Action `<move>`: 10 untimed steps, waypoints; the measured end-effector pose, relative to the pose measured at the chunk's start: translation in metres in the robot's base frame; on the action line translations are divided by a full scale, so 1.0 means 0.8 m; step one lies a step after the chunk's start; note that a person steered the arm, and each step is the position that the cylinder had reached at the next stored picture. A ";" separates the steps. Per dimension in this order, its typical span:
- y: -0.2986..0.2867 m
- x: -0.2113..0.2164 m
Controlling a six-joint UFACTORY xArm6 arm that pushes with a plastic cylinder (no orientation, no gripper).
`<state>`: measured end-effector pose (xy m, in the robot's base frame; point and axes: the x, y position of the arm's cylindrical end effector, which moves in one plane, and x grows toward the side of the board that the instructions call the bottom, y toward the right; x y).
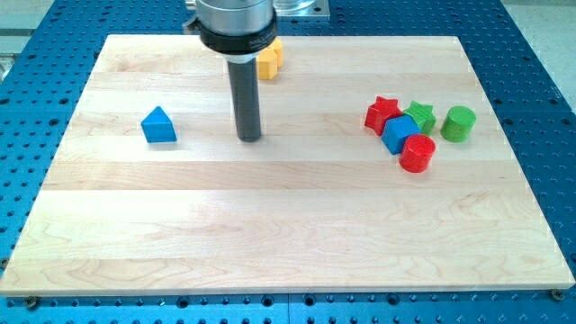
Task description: Push the blue triangle to the center left of the board
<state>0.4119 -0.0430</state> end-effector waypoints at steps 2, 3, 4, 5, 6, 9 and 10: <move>0.020 0.000; -0.005 0.000; -0.028 0.000; -0.069 0.000; -0.117 0.000; -0.233 0.000; -0.237 0.000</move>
<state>0.4120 -0.2325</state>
